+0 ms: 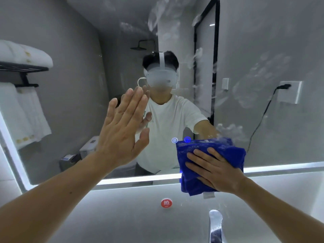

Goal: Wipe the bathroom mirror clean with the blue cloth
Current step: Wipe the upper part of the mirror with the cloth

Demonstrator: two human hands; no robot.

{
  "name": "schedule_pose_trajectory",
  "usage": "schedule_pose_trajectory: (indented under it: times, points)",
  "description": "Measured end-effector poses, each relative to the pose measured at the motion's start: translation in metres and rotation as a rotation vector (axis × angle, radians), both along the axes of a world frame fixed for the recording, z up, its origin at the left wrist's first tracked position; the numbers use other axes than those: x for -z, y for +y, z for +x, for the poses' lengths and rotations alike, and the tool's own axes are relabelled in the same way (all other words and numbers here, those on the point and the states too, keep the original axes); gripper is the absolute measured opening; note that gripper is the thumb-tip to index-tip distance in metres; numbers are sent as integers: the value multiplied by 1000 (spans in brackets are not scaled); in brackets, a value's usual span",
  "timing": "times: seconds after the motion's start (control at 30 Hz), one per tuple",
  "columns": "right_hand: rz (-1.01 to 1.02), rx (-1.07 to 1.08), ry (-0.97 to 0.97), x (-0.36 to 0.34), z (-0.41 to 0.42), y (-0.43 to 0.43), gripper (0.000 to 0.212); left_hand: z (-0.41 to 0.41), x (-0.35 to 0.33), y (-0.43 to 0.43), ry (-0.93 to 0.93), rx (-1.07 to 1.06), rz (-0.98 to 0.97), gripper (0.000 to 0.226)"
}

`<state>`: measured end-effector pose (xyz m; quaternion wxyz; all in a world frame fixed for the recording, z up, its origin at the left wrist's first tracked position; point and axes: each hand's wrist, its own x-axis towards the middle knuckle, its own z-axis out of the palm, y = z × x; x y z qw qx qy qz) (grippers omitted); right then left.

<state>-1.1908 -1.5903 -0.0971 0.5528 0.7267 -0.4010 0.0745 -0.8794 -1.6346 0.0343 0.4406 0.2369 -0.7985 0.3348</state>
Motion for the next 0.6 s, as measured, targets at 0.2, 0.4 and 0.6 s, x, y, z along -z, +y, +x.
schedule_pose_trajectory:
  times: [0.2, 0.4, 0.6]
  points:
    - [-68, 15, -111, 11, 30, -7, 45, 18, 8, -12, -15, -37, 22, 63]
    - [-53, -30, -141, 16, 122, -36, 52, 60, 29, -33, -12, -67, 43, 66]
    - [-30, -32, -104, 27, 214, -67, 53, 119, 48, -48, -7, -110, 73, 67]
